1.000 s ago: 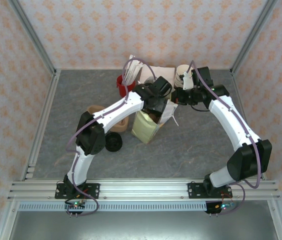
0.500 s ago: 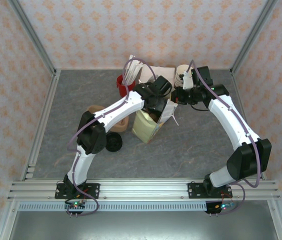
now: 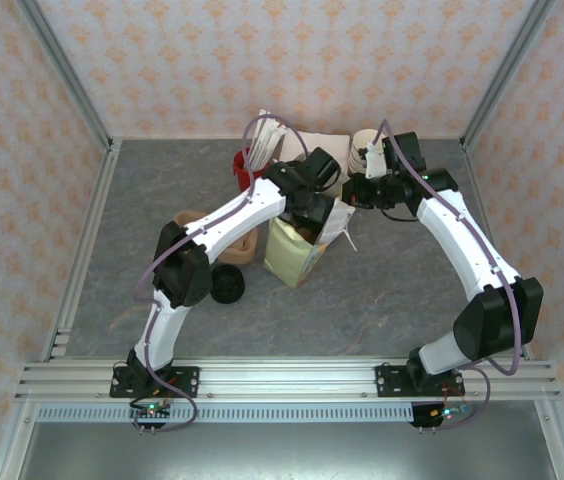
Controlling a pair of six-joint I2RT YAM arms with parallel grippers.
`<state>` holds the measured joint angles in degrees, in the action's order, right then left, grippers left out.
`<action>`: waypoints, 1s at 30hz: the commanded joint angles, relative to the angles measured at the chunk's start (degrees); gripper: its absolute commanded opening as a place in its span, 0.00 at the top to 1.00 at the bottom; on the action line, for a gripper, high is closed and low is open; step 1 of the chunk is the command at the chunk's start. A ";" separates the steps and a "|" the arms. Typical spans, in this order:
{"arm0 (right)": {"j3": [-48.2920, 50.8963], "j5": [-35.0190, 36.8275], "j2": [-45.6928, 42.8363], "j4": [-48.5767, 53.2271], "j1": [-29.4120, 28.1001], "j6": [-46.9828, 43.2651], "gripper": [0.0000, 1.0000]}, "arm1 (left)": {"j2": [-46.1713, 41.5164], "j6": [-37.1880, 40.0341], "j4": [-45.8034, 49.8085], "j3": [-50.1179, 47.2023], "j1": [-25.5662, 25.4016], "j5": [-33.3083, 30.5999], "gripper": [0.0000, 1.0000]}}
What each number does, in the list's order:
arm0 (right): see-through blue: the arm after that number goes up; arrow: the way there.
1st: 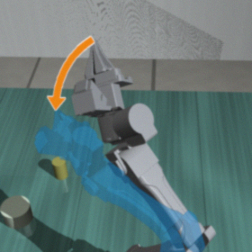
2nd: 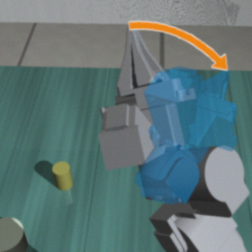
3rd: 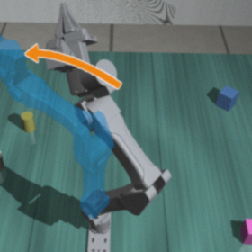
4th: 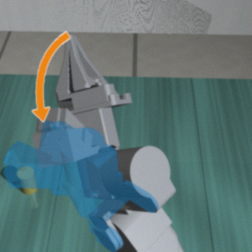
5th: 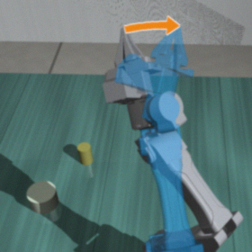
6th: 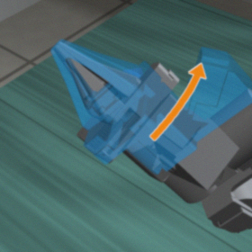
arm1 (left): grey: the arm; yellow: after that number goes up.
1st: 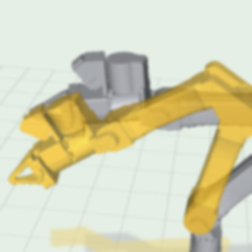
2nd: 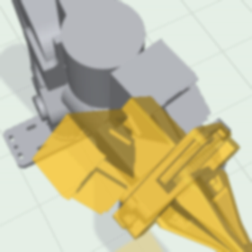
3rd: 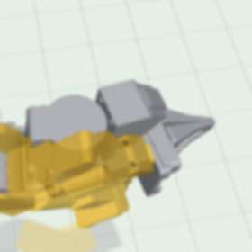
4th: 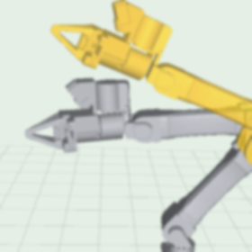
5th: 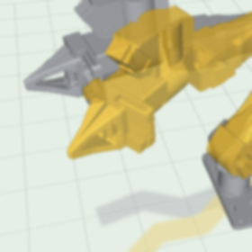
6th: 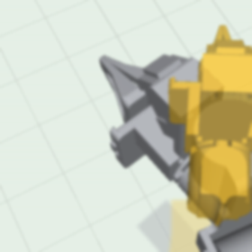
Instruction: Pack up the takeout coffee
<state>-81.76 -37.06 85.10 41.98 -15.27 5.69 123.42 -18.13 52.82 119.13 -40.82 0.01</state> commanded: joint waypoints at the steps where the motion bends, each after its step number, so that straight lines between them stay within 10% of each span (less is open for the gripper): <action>1: -2.47 0.85 -0.33 -1.00 -0.38 -1.34 1.00 | -1.40 -0.41 5.03 1.62 1.25 0.60 0.37; 30: 0.33 5.51 -2.79 -3.19 -0.96 -9.27 1.00 | -0.71 -1.03 12.91 9.19 1.83 0.87 0.38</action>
<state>-81.87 -33.34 84.93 40.84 -15.86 -0.69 123.42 -18.59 62.72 125.71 -39.68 1.69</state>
